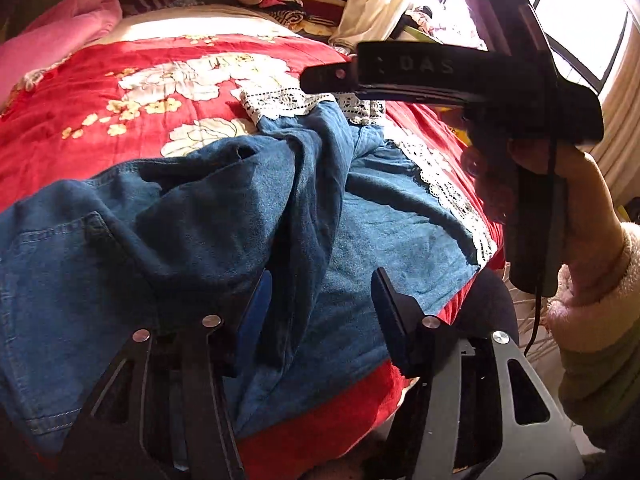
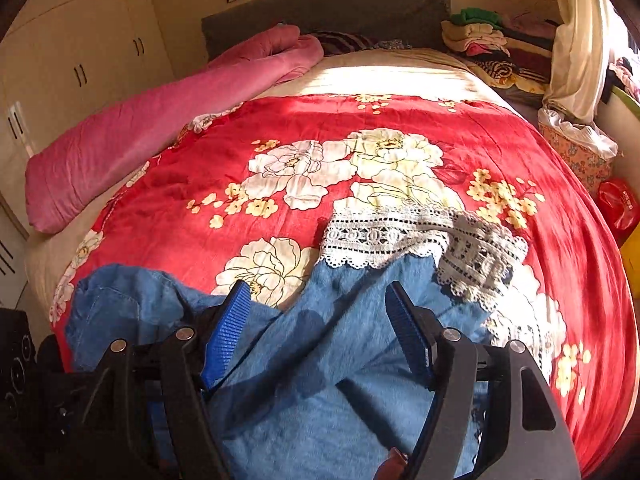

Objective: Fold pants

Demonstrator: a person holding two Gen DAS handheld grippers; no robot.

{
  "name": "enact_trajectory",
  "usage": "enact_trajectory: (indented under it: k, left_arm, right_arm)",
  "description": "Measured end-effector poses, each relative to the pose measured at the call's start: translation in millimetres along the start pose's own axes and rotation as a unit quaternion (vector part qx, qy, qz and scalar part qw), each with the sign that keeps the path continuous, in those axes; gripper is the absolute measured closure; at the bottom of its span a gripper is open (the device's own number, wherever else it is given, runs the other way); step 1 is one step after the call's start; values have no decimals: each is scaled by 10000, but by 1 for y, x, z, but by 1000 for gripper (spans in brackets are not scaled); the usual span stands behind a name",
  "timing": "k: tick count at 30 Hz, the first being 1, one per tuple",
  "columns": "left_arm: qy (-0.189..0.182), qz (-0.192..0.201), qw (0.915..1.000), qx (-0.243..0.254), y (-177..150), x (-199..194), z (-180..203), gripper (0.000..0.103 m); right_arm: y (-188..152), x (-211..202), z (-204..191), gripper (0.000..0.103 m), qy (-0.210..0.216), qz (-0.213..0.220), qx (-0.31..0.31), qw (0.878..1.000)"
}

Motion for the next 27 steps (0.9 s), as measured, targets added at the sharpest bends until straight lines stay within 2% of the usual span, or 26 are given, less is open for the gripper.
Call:
enact_trajectory:
  k: [3,5,11,13,14,16,18,23,27]
  left_arm:
    - [12,-129,9996,-232,-2,12,-12,71]
    - [-17,-191,9994,-303,-4,16,-16,81]
    - [-51,-244,9992,-321,-5,19,-19,89]
    - [-58,-248,9992,-319,-5,18,-18,90]
    - [-56,-244,9992,-309,-5,18,-18,90]
    - [-61,-244,9992,-319,-5,19,-18,92]
    - [-78,-234,9992,-324,-5,18,-19,94]
    - [-270,-165,9984,-465,-5,11,-27,101]
    - [-318,-24,9983,-487,-3,-1,-31,101]
  right_arm:
    - [13,33,-3,34,-173,-284,-181,9993]
    - [20,55,-2,34,-398,-450,-288,9978]
    - [32,113,0,40,-960,-981,-431,9896]
    - [33,126,0,57,-1248,-1079,-603,9844]
    - [33,133,1,62,-1281,-1133,-626,9833]
    - [33,140,6,81,-1268,-1174,-591,9832]
    - [37,135,14,93,-1186,-1077,-474,9860]
    - [46,76,41,93,-405,-524,419,9969]
    - [39,14,70,96,-55,-16,1057,9944]
Point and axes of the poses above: each gripper's, at about its wrist camera, not at the fingertips, and x roughly the way its jaws point, z to its right, y to its top, the point moved 5 cm from there along x, roughly the way its jaws point, and after that the axes turned 6 degrees about x, right-handed, at the moved point
